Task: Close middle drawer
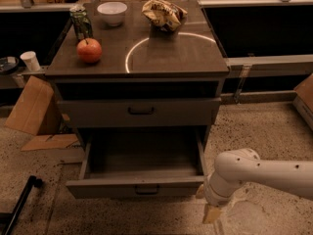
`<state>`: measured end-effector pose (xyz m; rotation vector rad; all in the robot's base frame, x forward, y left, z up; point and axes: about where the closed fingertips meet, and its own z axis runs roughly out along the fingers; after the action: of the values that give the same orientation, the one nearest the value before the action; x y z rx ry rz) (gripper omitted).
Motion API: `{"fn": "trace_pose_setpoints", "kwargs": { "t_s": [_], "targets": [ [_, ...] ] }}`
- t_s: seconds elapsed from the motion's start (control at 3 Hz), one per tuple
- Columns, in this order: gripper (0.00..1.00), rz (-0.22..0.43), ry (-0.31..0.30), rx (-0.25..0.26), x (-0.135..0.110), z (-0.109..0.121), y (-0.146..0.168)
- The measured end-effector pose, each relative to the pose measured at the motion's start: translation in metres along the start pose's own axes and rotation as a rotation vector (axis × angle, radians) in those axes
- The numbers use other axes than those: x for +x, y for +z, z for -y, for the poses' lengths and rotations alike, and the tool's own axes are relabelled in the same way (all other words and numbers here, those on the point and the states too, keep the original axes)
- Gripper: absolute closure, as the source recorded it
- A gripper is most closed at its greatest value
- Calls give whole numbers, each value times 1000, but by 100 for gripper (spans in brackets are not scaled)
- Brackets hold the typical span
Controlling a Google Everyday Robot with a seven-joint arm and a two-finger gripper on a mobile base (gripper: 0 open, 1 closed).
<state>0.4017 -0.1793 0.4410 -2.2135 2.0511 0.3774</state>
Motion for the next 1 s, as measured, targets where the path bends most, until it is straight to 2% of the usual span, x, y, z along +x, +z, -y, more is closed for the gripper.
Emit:
{"fn": "trace_pose_setpoints", "kwargs": {
  "t_s": [0.33,0.67,1.0],
  "targets": [
    [66,30,-10,-22,-3,4,28],
    [96,32,-9,-27,-3,2,30],
    [100,32,-10,-26,-3,3,30]
  ]
}}
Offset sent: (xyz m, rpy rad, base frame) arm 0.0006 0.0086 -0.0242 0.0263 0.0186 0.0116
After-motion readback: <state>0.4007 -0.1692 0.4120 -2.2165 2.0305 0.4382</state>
